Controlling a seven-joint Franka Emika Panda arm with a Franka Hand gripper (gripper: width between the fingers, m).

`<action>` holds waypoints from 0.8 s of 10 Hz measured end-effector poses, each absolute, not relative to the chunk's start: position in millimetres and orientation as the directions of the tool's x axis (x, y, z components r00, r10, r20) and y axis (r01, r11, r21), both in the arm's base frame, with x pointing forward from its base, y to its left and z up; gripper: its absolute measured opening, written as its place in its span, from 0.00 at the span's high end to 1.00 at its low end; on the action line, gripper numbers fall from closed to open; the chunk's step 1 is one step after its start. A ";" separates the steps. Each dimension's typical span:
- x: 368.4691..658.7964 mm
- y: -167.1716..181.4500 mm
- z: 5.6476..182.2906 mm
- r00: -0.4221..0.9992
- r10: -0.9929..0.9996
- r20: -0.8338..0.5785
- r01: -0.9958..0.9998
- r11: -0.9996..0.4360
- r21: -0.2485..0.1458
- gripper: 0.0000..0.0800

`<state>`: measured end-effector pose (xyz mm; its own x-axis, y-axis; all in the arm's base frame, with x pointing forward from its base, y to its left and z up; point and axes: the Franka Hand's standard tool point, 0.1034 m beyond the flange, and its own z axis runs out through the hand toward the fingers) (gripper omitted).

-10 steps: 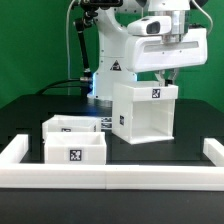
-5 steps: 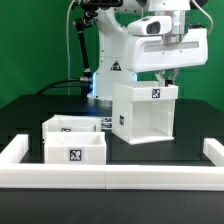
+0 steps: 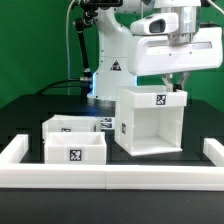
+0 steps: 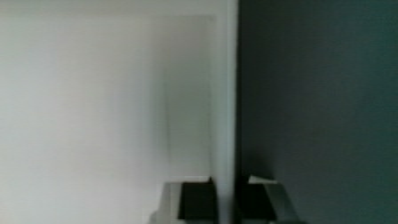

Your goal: Assemble drawer

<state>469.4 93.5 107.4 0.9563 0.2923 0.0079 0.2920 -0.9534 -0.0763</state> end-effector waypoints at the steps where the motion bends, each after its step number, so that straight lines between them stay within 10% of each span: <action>1: 479.7 92.8 107.7 0.958 0.286 0.017 0.287 -0.955 -0.077 0.96; 8: 544.5 92.3 108.1 0.991 0.095 0.091 0.103 -0.991 -0.089 0.96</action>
Offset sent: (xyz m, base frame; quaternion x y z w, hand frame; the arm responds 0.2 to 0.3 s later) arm 0.0337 -0.0127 -0.0174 -0.0168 0.0072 0.0167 0.9997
